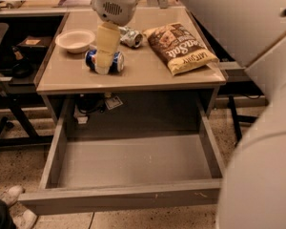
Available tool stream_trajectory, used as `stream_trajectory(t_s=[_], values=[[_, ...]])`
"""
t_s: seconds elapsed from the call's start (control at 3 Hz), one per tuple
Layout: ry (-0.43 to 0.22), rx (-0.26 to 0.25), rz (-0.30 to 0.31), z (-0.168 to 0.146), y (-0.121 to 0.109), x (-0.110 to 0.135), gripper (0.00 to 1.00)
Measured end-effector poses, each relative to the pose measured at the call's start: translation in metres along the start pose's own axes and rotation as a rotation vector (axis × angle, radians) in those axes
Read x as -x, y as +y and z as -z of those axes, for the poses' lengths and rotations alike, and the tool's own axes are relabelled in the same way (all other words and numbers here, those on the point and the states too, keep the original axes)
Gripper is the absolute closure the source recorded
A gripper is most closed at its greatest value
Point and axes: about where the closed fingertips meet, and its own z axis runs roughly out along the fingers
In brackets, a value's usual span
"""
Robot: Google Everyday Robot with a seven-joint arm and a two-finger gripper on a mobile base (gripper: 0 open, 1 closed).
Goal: Place pepsi can into top drawer
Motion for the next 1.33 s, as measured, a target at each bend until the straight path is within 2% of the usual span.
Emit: stream_trajectory(t_s=[0.33, 0.67, 1.0, 1.33], values=[[-0.034, 0.02, -0.041, -0.057, -0.057, 0.059, 0.0], [-0.034, 0.02, -0.041, -0.057, -0.057, 0.059, 0.0], [-0.063, 0.028, -0.056, -0.076, -0.068, 0.063, 0.0], [-0.048, 0.026, -0.083, -0.099, -0.081, 0.062, 0.0]])
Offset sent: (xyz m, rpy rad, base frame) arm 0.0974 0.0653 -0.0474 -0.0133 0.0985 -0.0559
